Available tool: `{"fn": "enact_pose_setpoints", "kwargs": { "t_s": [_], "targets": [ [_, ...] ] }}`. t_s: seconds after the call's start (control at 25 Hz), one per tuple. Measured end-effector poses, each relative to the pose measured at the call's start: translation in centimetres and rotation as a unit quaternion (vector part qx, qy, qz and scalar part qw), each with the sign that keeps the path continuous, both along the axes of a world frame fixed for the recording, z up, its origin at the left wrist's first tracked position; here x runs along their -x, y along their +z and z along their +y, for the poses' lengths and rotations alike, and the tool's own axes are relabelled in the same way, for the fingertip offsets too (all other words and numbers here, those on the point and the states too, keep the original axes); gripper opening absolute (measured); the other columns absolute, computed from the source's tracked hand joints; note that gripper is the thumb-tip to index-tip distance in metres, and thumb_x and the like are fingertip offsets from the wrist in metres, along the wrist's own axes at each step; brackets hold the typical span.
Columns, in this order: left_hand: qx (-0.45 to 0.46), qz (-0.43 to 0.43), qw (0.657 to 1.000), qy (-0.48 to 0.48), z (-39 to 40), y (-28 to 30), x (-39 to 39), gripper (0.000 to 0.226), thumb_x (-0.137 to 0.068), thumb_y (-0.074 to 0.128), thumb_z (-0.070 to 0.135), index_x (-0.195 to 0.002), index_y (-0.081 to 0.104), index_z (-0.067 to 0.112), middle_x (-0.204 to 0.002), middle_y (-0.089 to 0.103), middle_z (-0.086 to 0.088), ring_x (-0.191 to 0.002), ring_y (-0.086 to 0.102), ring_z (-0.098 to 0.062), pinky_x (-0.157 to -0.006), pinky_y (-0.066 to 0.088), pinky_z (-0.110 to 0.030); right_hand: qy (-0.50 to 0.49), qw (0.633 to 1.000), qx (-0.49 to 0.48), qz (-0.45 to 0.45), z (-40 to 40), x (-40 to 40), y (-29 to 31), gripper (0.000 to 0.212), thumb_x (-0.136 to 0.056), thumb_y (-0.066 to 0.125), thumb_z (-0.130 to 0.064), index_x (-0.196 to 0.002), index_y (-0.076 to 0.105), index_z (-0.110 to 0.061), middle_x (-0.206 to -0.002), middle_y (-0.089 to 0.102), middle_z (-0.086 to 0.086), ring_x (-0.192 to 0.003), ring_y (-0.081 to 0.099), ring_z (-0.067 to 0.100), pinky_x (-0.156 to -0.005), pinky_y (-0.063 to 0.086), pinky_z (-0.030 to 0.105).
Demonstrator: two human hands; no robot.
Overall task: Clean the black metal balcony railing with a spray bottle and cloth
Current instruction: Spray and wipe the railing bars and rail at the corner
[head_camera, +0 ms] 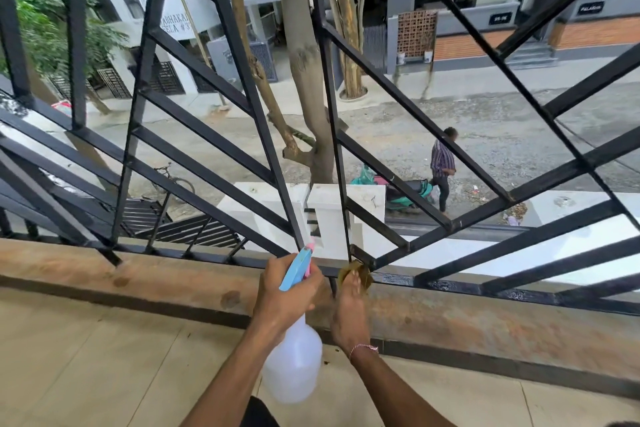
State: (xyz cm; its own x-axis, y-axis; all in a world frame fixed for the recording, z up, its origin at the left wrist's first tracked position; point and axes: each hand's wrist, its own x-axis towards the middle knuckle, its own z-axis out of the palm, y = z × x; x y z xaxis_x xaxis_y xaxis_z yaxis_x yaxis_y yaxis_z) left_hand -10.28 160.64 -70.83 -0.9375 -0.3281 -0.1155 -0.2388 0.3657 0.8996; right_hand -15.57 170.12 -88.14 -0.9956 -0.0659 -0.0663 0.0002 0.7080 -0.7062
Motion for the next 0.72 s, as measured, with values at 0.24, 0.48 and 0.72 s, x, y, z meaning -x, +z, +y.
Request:
{"fn": "enact_pose_setpoints", "kwargs": {
  "t_s": [0.24,0.48,0.72],
  "targets": [
    [-0.014,-0.001,1.0,0.021,-1.2,0.3,-0.8,0.001,-0.093,0.072,0.014,-0.092,0.071,0.014,-0.082,0.063,-0.01,-0.075,0.062,-0.017,-0.056,0.058,-0.025,-0.189,0.959,0.21,-0.028,-1.5,0.8,3.2,0.06,-0.099,0.051,0.0,-0.154,0.03,-0.006,-0.124,0.062,0.016,-0.109,0.057,0.027,-0.087,0.036,0.022],
    [0.004,-0.012,0.999,0.035,-1.9,-0.6,-1.3,0.011,-0.092,0.072,0.013,-0.081,0.07,0.015,-0.074,0.059,-0.008,-0.067,0.06,-0.016,-0.058,0.061,-0.03,-0.137,0.972,0.186,-0.035,-0.8,1.5,2.9,0.051,-0.099,0.048,0.0,-0.148,0.037,-0.008,-0.107,0.057,0.002,-0.096,0.056,0.017,-0.082,0.038,0.024],
    [0.002,-0.035,0.999,0.027,-1.7,-2.1,-1.3,0.009,-0.091,0.075,0.02,-0.088,0.067,0.021,-0.081,0.059,-0.007,-0.077,0.065,-0.02,-0.068,0.065,-0.036,-0.113,0.986,0.099,-0.075,-0.1,1.7,2.8,0.039,-0.093,0.055,-0.002,-0.13,0.045,-0.011,-0.103,0.066,0.013,-0.095,0.065,0.035,-0.075,0.047,0.035]
  ]
}}
